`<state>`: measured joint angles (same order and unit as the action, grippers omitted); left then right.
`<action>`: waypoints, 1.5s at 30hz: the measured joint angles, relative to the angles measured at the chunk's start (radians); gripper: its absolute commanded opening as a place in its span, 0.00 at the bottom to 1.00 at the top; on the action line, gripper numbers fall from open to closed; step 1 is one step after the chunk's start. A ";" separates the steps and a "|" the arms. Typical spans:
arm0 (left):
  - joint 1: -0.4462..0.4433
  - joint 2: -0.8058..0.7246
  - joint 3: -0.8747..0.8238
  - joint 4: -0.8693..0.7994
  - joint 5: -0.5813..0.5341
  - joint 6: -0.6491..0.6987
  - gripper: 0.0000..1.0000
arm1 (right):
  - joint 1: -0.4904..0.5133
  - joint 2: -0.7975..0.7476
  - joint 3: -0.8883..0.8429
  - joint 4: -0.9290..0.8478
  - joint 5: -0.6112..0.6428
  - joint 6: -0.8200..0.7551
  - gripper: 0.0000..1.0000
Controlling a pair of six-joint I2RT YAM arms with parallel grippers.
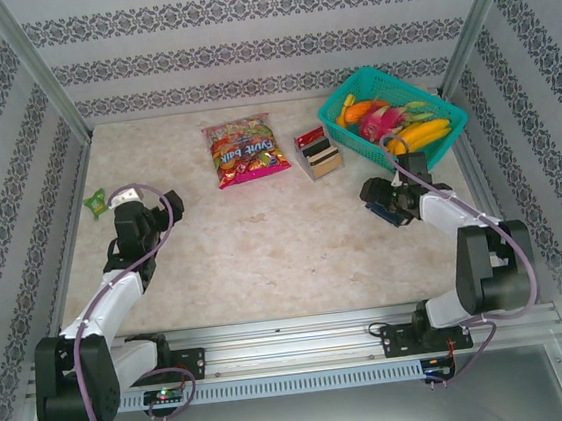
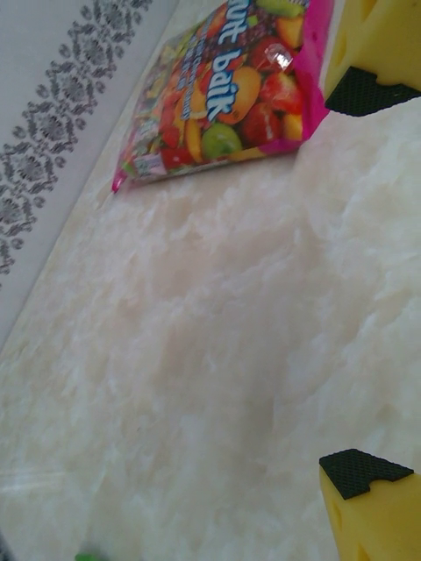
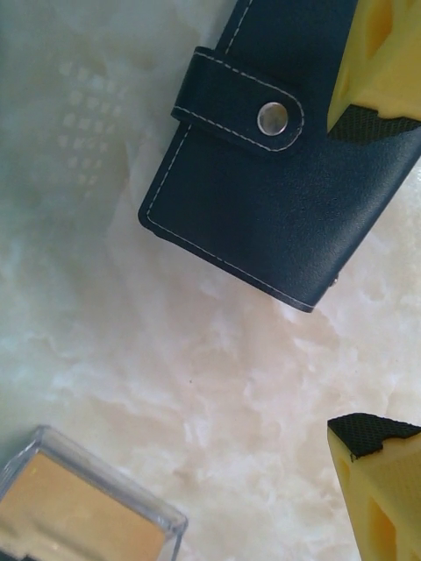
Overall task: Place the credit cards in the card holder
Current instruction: Move the card holder to the bottom-center of the table.
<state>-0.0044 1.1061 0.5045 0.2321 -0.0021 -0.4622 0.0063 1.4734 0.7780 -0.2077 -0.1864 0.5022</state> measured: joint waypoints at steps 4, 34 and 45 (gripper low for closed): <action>0.000 0.002 0.034 -0.024 0.058 -0.001 1.00 | 0.053 0.083 0.073 -0.016 0.050 0.013 0.80; 0.000 -0.018 0.074 -0.126 0.204 0.010 1.00 | 0.482 -0.041 0.062 -0.045 0.059 -0.146 0.70; 0.000 0.003 0.129 -0.188 0.314 0.012 1.00 | 0.304 0.055 0.067 -0.084 0.121 -0.033 0.68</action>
<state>-0.0044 1.1088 0.6334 0.0441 0.3122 -0.4500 0.3103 1.5284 0.8448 -0.2913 -0.0654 0.4690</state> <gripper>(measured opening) 0.998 0.687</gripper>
